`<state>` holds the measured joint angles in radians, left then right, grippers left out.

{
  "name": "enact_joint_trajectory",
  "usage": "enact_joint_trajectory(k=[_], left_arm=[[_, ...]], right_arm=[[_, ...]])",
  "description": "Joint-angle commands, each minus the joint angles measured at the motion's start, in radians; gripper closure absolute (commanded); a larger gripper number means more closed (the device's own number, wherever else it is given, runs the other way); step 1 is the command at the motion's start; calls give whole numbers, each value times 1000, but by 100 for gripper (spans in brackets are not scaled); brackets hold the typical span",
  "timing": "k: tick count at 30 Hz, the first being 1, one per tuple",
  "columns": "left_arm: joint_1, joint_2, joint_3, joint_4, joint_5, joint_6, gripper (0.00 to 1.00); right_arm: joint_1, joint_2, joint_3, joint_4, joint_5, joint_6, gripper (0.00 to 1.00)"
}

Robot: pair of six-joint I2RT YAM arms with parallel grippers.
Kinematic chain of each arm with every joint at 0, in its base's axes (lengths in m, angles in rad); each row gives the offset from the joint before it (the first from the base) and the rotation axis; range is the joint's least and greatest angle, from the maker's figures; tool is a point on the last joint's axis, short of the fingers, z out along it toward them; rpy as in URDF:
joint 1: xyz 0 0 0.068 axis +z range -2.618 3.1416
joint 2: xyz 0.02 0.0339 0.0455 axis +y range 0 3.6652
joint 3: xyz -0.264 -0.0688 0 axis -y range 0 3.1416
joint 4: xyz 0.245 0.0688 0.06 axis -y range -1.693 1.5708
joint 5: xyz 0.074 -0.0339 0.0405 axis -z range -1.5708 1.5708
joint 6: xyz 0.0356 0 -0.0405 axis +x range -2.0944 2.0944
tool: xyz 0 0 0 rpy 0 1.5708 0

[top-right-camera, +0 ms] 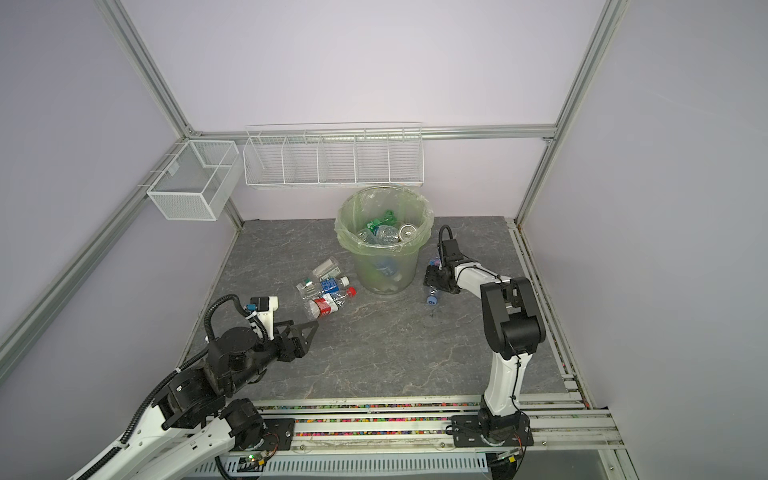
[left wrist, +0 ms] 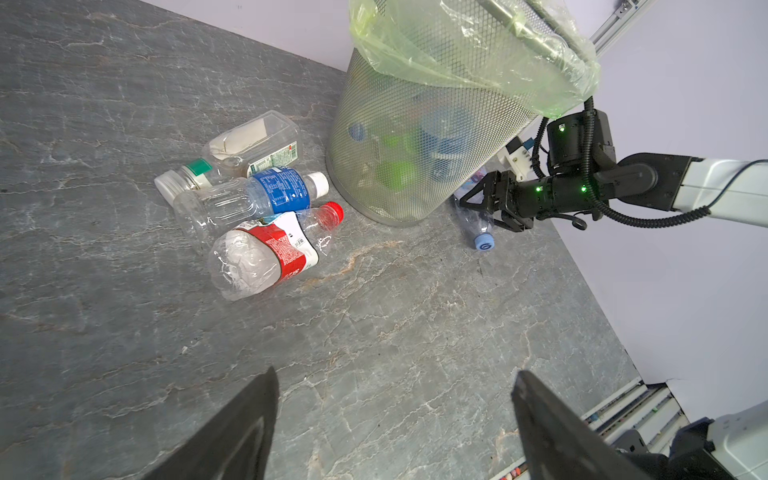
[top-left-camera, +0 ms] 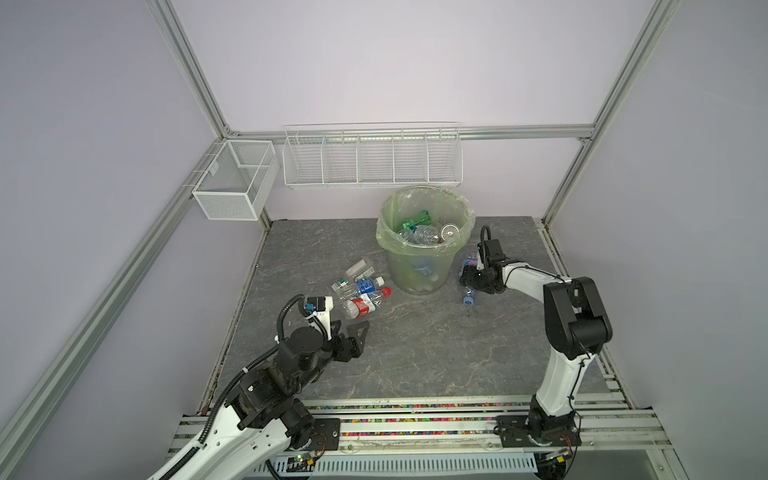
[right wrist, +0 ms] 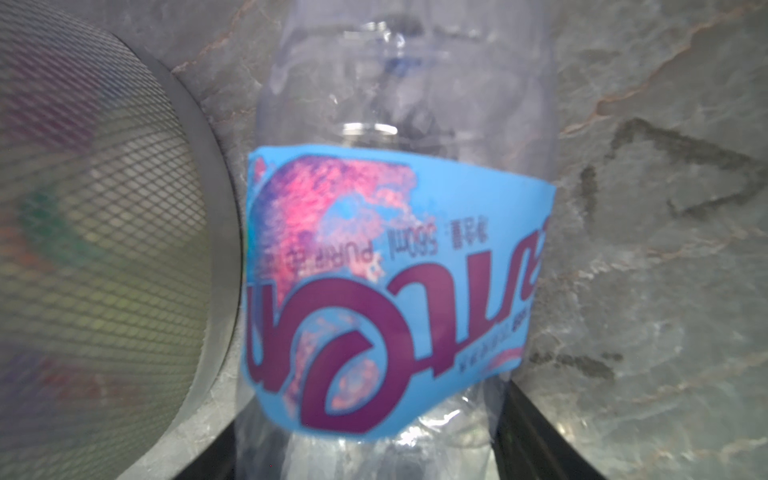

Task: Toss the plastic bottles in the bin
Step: 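Close the right gripper on the pink-labelled bottle and lift it upright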

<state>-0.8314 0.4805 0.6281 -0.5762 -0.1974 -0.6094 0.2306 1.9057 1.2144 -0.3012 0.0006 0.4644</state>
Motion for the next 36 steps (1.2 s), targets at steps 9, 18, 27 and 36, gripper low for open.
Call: enact_joint_trajectory(k=[9,18,27,36], left_arm=[[-4,-26,-9,-13,-5,-21,14],[-4,-33,-14,-9,4,-35,15],[-8,-28,-19,5,11,-42,16],[-14,-32,-12,5,17,-49,17]], right_arm=[[-2,-182,-80,-42,20,38,49],[0,-458,-178,-94,66,40,49],[46,-788,-173,-211,96,-7,47],[176,-956,-32,-322,130,-82,46]])
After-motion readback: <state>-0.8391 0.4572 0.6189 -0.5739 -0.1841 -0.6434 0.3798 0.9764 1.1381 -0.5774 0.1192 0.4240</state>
